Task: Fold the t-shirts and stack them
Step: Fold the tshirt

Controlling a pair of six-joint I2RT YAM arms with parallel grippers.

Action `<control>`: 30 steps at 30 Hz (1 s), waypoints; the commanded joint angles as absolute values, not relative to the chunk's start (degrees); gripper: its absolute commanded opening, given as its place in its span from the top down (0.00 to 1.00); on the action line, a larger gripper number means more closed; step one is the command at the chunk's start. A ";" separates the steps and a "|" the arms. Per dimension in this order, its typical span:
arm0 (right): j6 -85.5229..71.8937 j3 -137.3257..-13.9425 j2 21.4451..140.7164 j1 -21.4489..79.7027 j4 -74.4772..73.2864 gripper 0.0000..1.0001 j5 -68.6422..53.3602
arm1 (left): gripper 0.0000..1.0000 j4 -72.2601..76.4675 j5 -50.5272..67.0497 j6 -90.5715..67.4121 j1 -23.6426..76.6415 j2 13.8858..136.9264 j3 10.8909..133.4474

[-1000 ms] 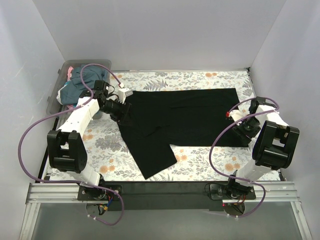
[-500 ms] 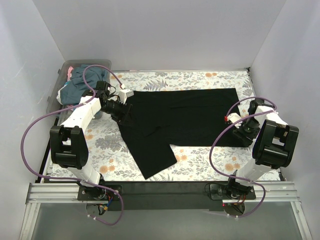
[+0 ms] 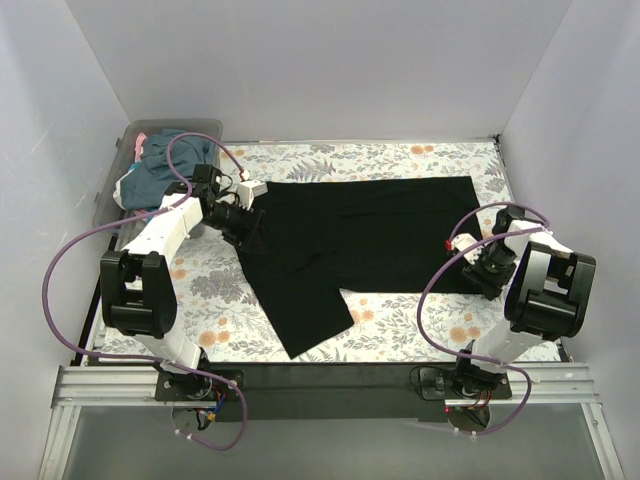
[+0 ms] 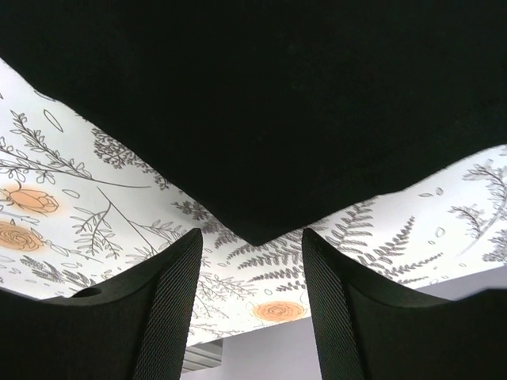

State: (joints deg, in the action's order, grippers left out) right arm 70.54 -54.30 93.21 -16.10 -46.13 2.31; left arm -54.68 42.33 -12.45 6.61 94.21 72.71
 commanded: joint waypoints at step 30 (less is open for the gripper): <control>67.59 -59.85 88.15 -15.91 -46.14 0.99 -4.31 | 0.60 -50.19 27.78 1.04 18.46 85.78 58.98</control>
